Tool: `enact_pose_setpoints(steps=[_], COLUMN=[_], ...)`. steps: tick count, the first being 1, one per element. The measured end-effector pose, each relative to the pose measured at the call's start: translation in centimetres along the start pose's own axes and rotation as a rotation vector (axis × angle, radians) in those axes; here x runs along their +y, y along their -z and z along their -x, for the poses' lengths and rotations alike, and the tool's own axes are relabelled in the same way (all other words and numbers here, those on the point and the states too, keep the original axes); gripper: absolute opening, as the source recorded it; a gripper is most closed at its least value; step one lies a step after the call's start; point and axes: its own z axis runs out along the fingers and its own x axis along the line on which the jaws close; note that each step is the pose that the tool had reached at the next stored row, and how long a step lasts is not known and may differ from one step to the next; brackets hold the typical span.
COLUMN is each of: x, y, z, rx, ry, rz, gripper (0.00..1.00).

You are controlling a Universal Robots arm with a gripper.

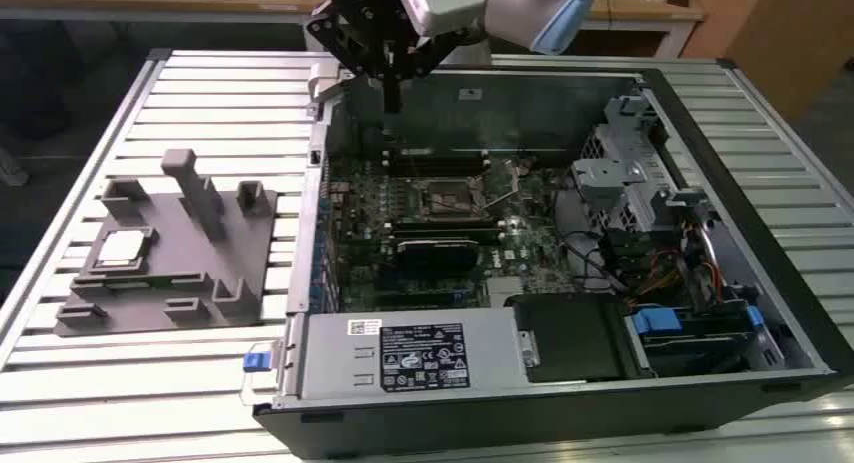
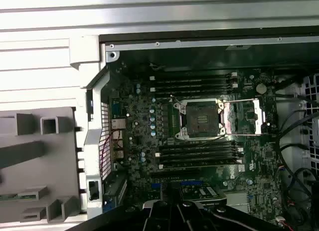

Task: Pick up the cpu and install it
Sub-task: 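Reach for the cpu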

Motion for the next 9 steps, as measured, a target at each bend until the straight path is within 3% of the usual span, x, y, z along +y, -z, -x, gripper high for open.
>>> enact_pose_setpoints(steps=[5, 9], x=[0.0, -0.04], y=[0.0, 0.01], z=[-0.03, -0.53], rx=[0.0, 0.0], ry=[0.0, 0.0], rz=[-0.0001, 0.0], gripper=[0.11, 0.11])
